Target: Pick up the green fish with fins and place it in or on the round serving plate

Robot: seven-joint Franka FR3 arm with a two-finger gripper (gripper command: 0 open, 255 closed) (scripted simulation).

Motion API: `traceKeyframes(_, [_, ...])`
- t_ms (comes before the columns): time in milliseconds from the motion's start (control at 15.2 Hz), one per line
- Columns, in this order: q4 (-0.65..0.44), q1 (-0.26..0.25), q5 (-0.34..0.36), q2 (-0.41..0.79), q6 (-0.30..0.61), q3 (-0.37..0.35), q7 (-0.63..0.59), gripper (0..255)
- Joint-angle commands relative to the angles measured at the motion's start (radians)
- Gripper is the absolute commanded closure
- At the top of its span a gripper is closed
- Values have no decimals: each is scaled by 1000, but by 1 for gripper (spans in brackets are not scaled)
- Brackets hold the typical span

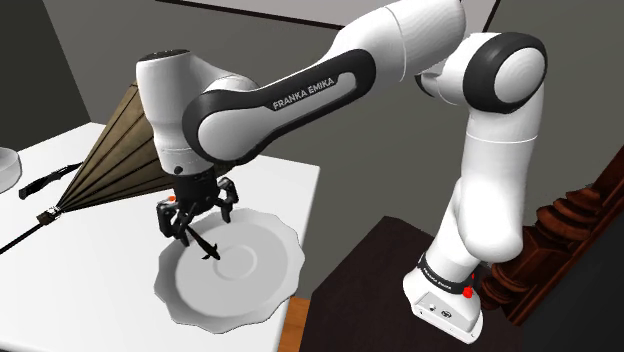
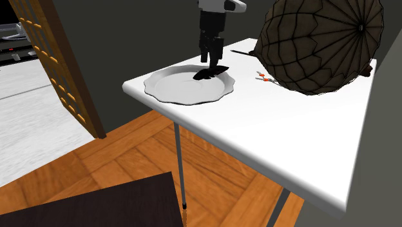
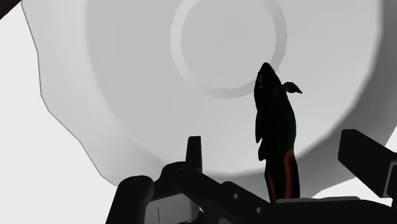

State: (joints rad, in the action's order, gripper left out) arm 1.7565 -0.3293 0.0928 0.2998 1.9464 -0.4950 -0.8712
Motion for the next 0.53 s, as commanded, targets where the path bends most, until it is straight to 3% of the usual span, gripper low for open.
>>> traceKeyframes(0, [0, -7, 13, 21, 18, 4, -12, 0])
traceKeyframes(462, [40, -10, 23, 39, 74, 8, -19, 0])
